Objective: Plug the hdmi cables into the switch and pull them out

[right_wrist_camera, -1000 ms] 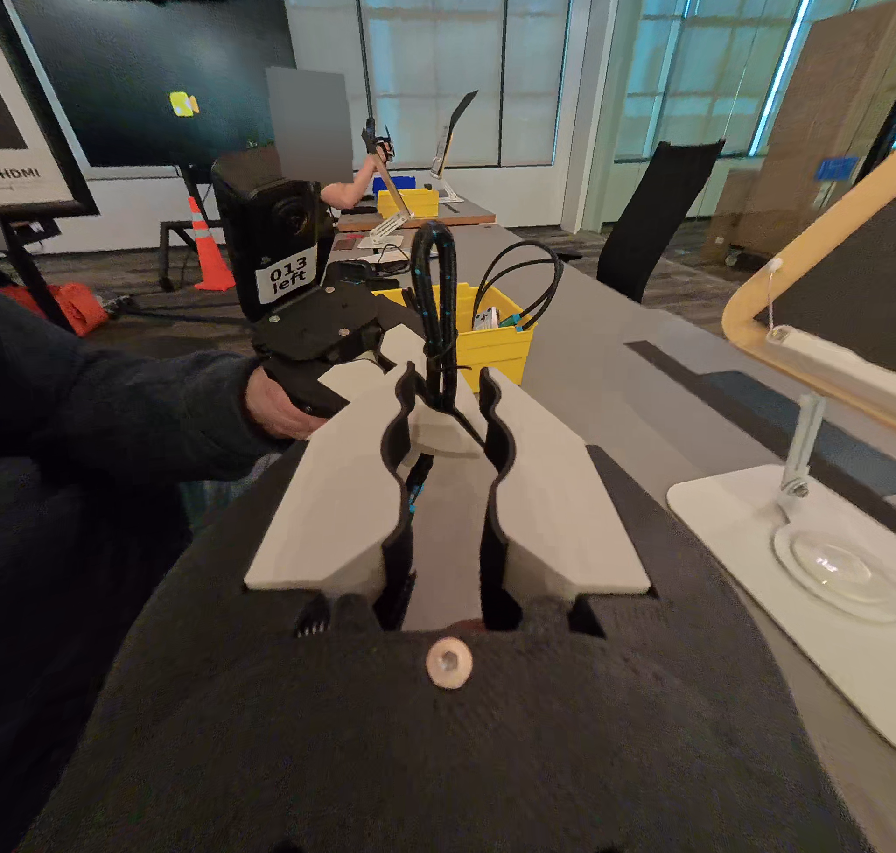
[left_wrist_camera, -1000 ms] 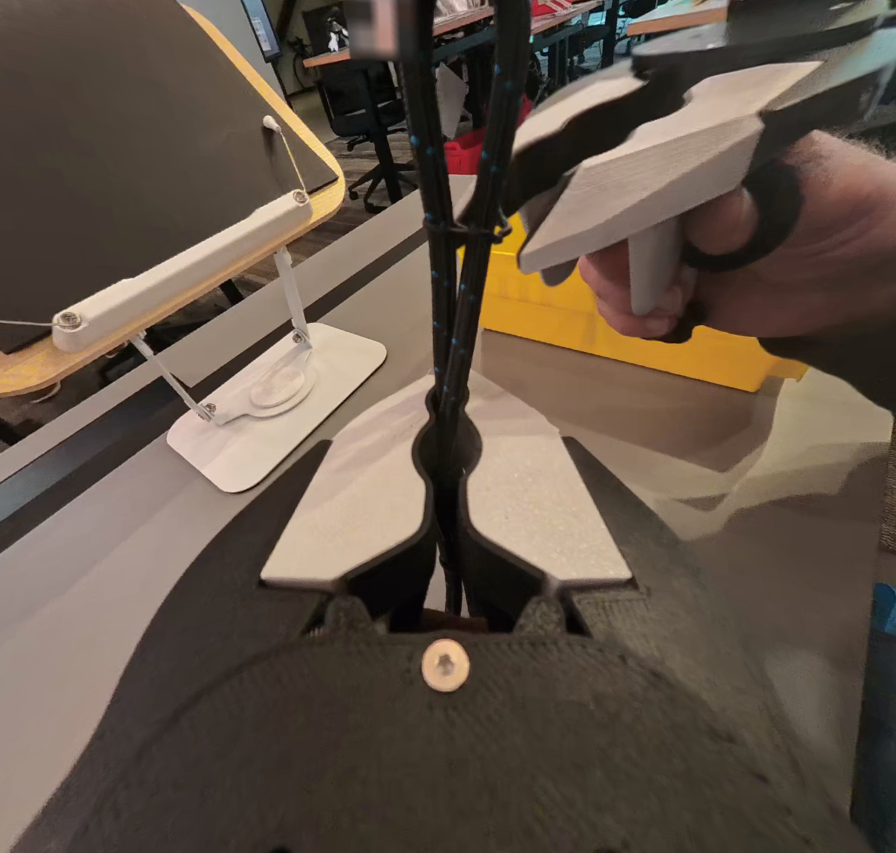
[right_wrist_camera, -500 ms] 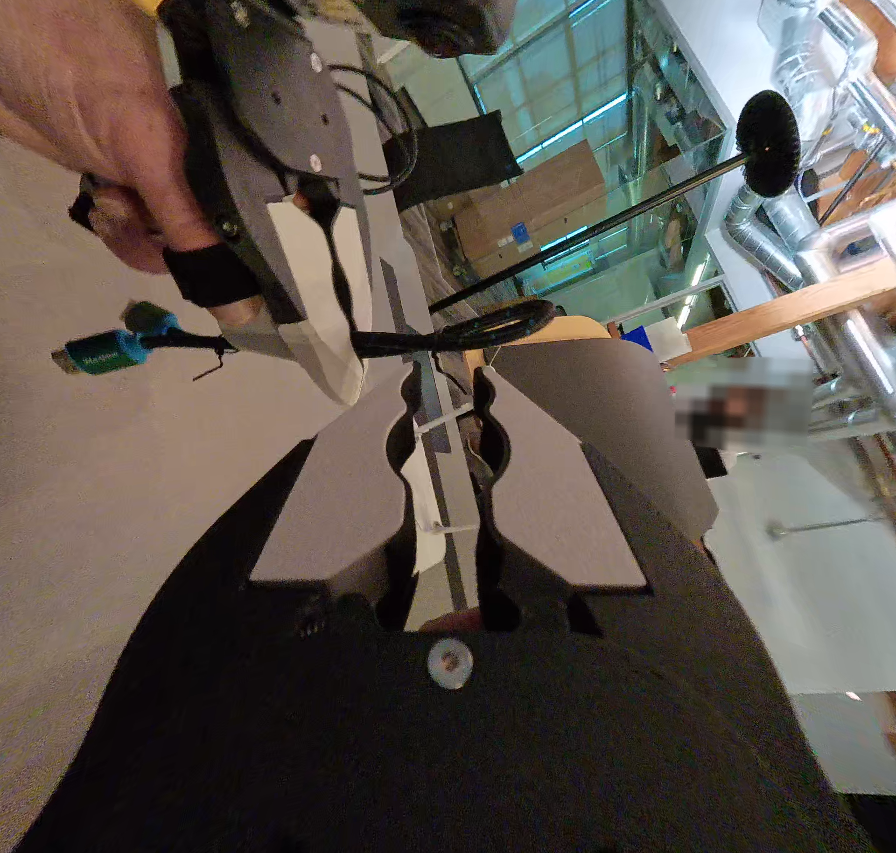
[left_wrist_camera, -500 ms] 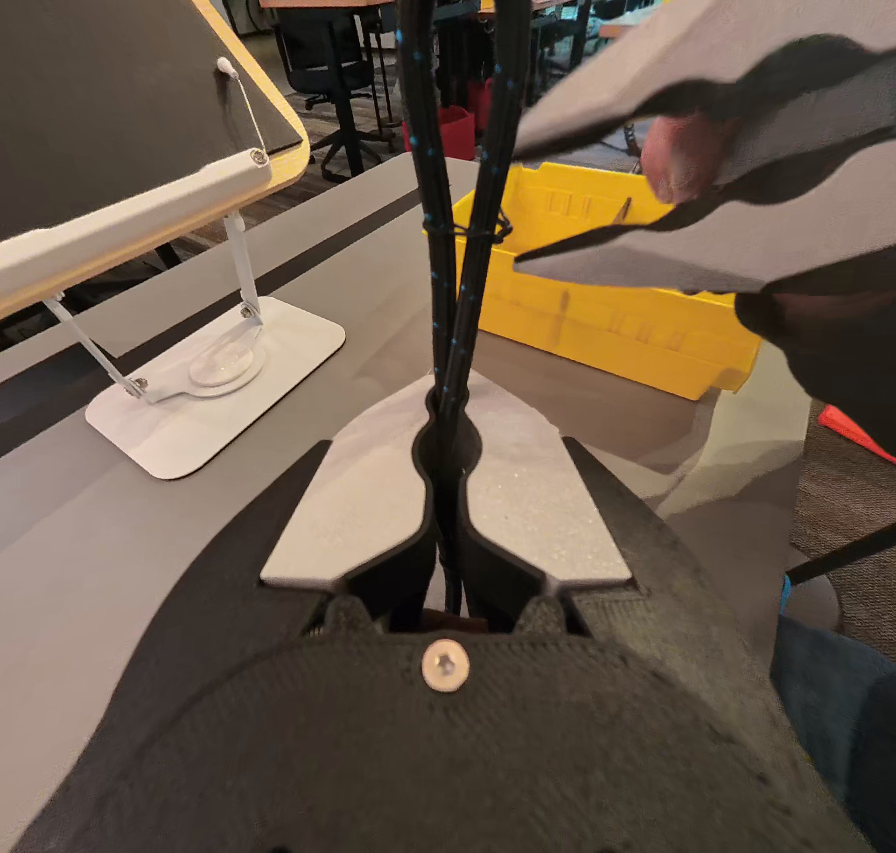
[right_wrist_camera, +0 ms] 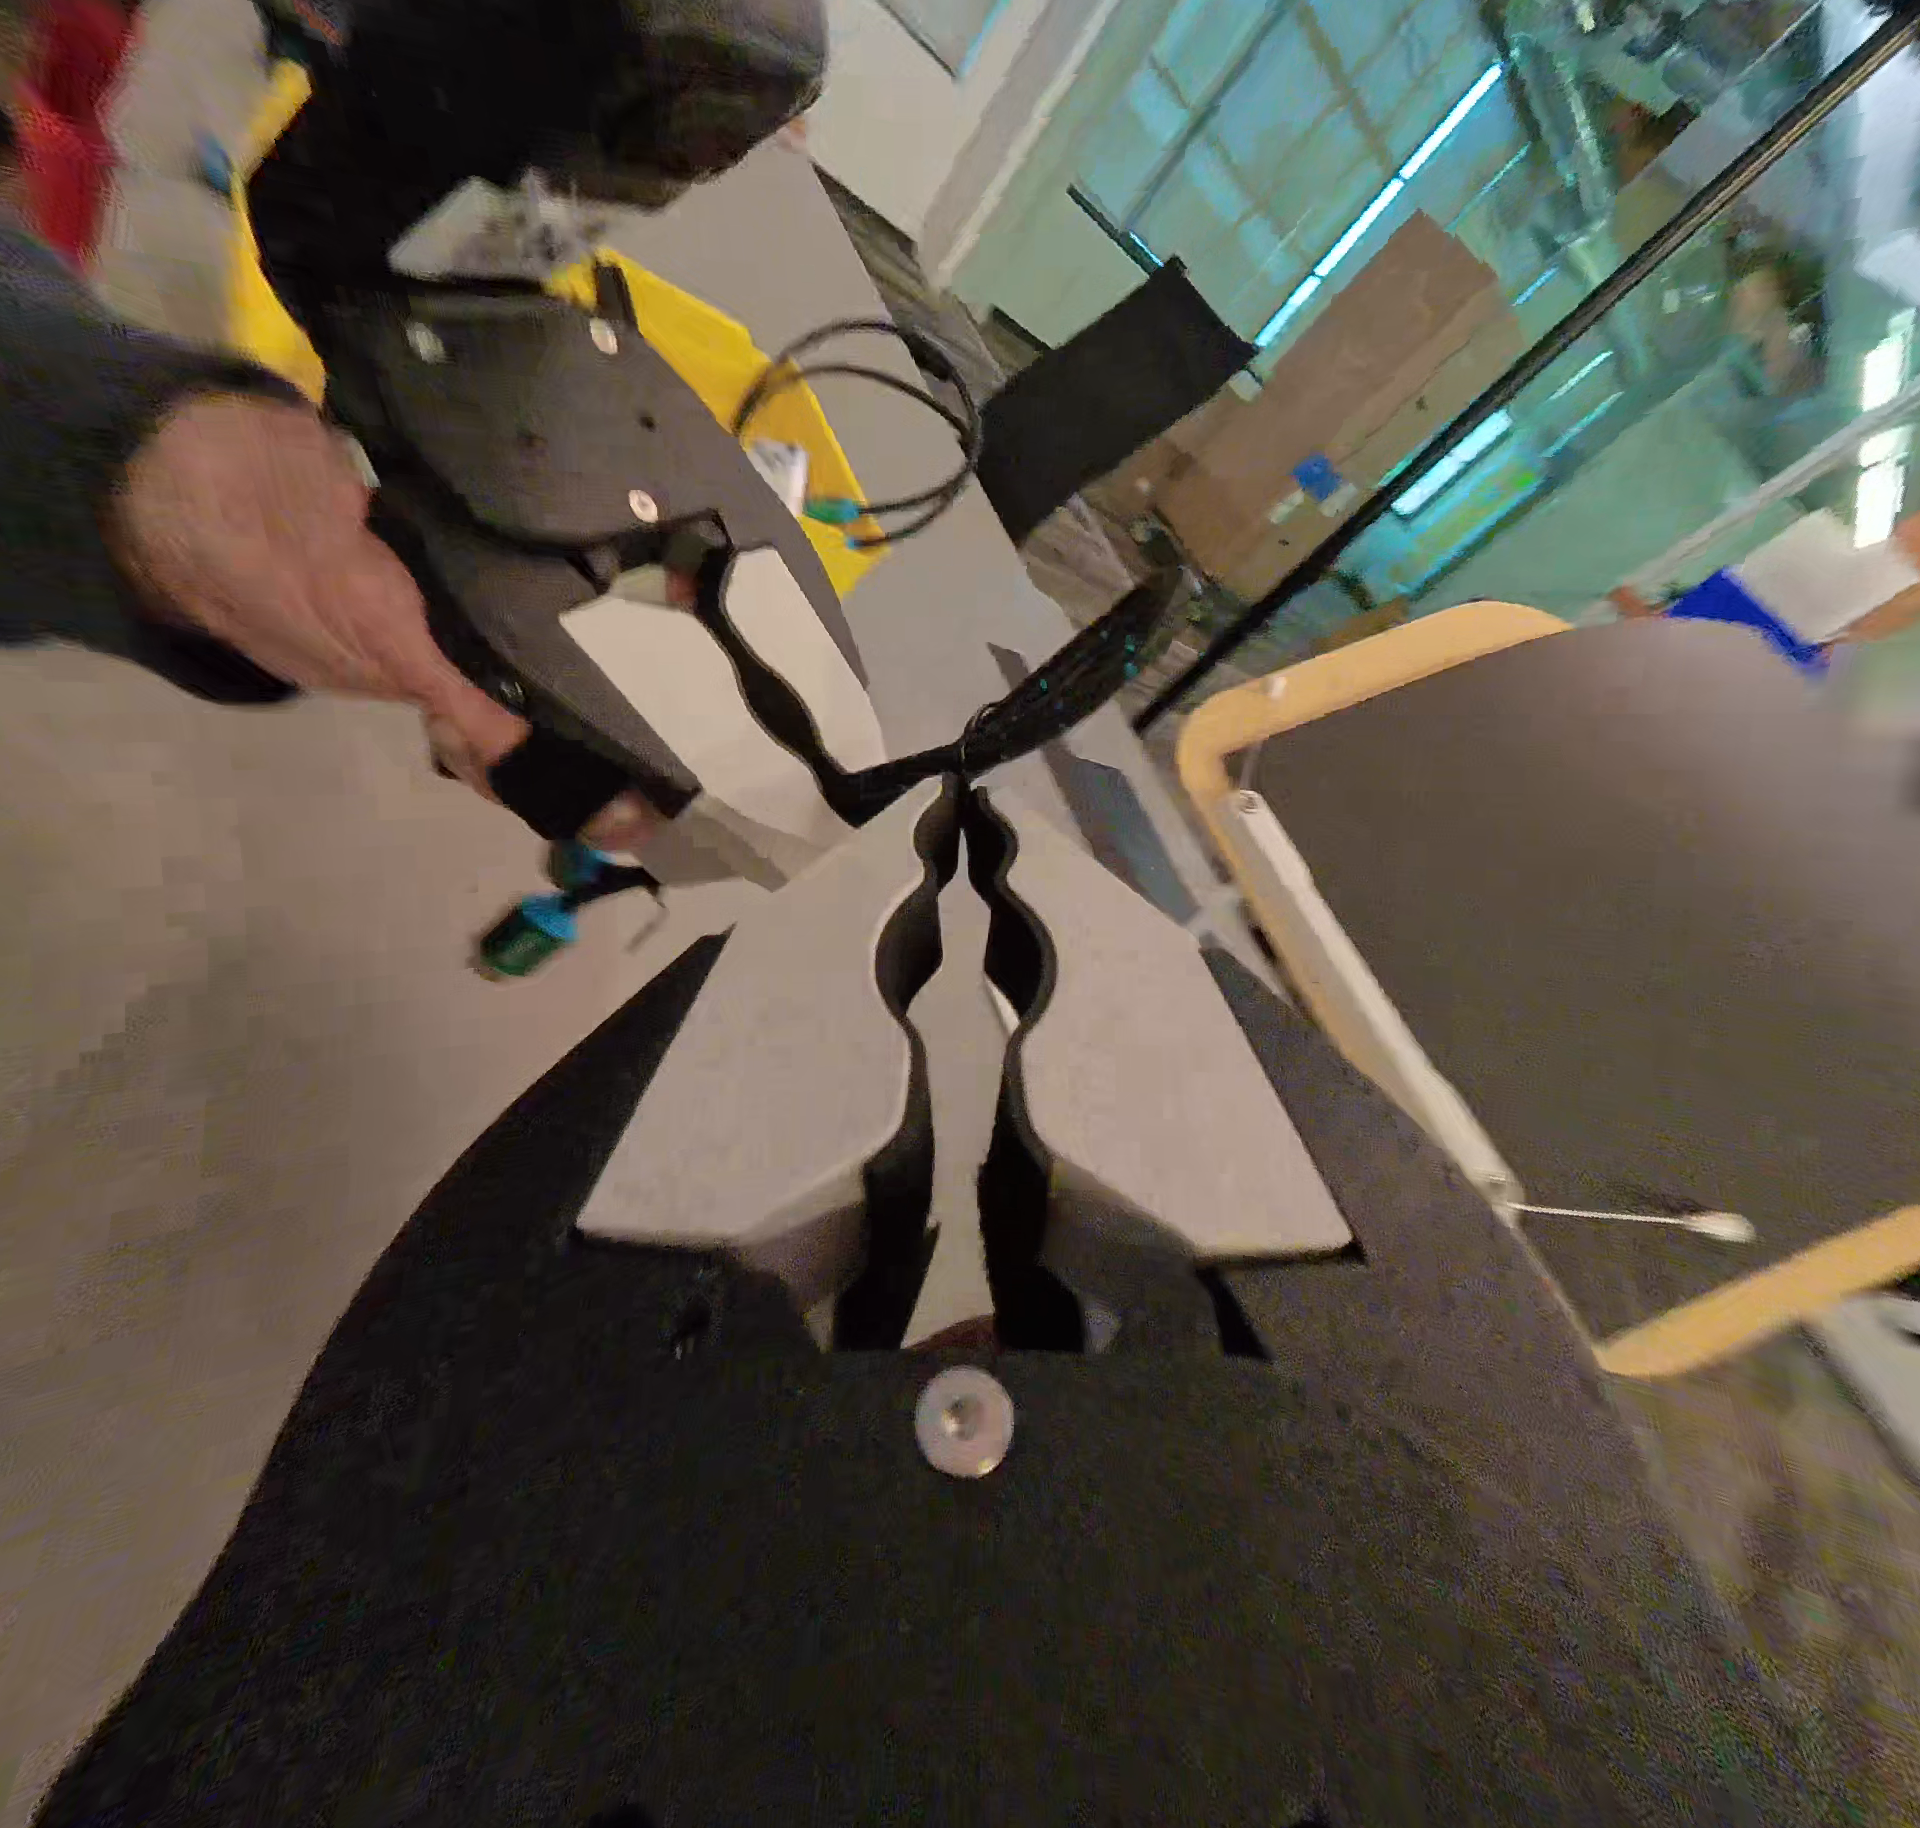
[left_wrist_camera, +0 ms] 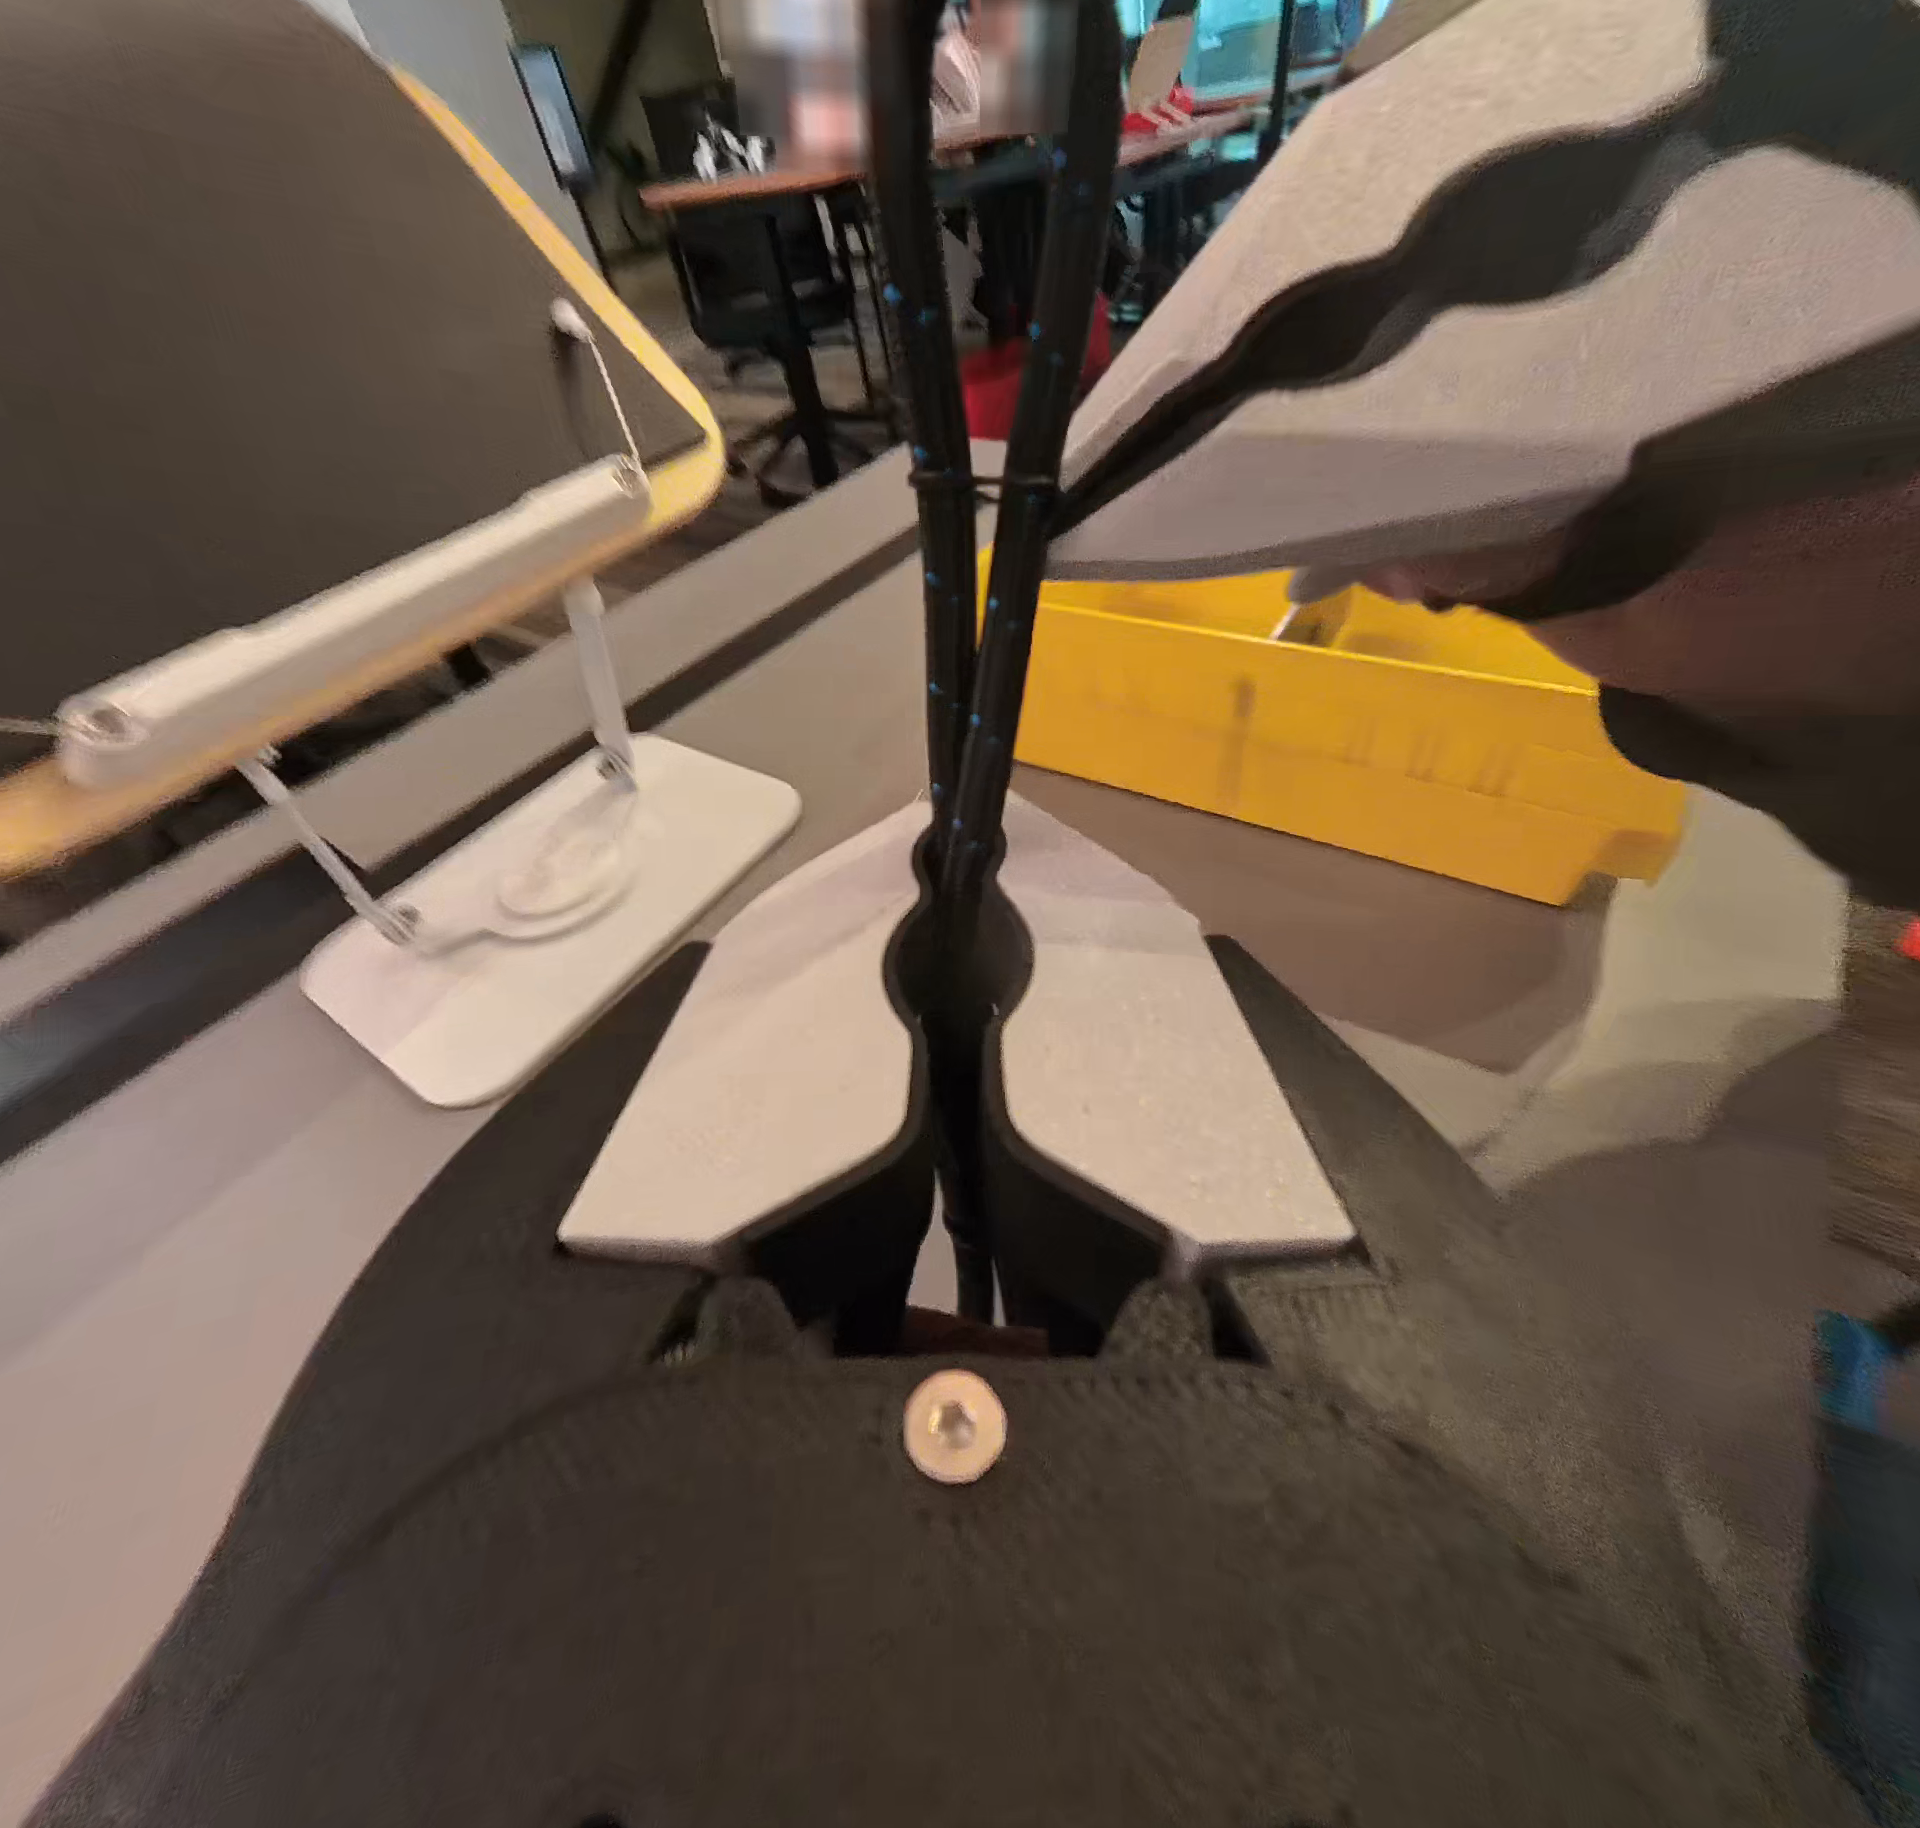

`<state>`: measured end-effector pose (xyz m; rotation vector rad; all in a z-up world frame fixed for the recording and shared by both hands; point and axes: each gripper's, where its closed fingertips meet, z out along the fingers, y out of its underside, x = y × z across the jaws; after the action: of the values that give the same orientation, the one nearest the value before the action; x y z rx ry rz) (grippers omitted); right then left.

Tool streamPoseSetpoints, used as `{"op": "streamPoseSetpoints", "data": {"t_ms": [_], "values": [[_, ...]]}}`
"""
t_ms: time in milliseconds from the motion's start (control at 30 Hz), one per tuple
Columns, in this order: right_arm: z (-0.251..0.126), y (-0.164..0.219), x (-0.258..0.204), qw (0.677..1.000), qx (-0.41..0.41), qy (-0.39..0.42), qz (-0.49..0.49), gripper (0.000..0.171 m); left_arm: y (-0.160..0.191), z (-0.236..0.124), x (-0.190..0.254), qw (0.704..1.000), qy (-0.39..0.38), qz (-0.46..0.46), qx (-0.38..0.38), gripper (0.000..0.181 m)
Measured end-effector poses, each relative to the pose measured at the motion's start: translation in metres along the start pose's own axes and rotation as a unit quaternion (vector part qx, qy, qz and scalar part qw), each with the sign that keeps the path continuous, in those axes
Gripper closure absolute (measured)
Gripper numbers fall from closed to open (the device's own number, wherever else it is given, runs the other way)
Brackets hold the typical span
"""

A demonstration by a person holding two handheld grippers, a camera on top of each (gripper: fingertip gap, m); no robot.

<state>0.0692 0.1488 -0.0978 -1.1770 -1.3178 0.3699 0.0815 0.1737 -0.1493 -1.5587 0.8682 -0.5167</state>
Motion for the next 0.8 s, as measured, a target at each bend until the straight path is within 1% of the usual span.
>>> {"op": "streamPoseSetpoints", "data": {"t_ms": [67,167,233,267,300,333,367,433,467,500,533,567,667,700,800], "values": [[-0.003,-0.005,-0.005,0.993,0.042,-0.050,0.101,0.171,-0.006,0.000,-0.005,0.998,-0.036,0.057,0.019,0.180],[-0.009,-0.014,-0.019,0.965,0.093,-0.131,0.209,0.171,-0.016,0.000,-0.014,0.980,-0.101,0.162,0.051,0.179],[-0.011,-0.018,-0.029,0.948,0.117,-0.172,0.242,0.171,-0.021,0.001,-0.022,0.965,-0.142,0.213,0.060,0.174],[-0.012,-0.020,-0.035,0.943,0.123,-0.184,0.248,0.171,-0.022,0.002,-0.027,0.958,-0.157,0.233,0.062,0.166],[-0.011,-0.017,-0.036,0.945,0.116,-0.180,0.246,0.171,-0.024,0.002,-0.031,0.950,-0.172,0.252,0.062,0.154],[-0.009,-0.013,-0.037,0.950,0.107,-0.173,0.237,0.171,-0.024,0.003,-0.036,0.944,-0.183,0.270,0.055,0.146],[-0.008,-0.009,-0.038,0.954,0.099,-0.168,0.226,0.171,-0.022,0.006,-0.038,0.943,-0.182,0.276,0.044,0.142],[-0.011,-0.011,-0.040,0.959,0.110,-0.166,0.203,0.171,-0.018,0.007,-0.052,0.945,-0.210,0.252,0.020,0.128],[-0.012,-0.014,-0.039,0.960,0.117,-0.161,0.195,0.171,-0.013,0.008,-0.060,0.942,-0.227,0.248,-0.003,0.121],[-0.011,-0.013,-0.036,0.965,0.111,-0.147,0.185,0.171,-0.009,0.007,-0.069,0.933,-0.248,0.259,-0.021,0.114],[-0.010,-0.011,-0.037,0.969,0.102,-0.145,0.171,0.171,-0.007,0.007,-0.072,0.926,-0.258,0.274,-0.020,0.110],[-0.009,-0.011,-0.041,0.970,0.101,-0.153,0.160,0.171,-0.001,0.009,-0.073,0.930,-0.255,0.262,-0.025,0.116],[-0.010,-0.012,-0.052,0.972,0.103,-0.169,0.126,0.171,0.014,0.012,-0.080,0.953,-0.247,0.172,-0.043,0.108],[-0.009,-0.010,-0.054,0.974,0.094,-0.170,0.120,0.171,0.016,0.011,-0.083,0.955,-0.249,0.157,-0.044,0.108],[-0.009,-0.009,-0.062,0.974,0.090,-0.181,0.100,0.171,0.016,0.015,-0.086,0.964,-0.239,0.109,-0.036,0.099]]}}
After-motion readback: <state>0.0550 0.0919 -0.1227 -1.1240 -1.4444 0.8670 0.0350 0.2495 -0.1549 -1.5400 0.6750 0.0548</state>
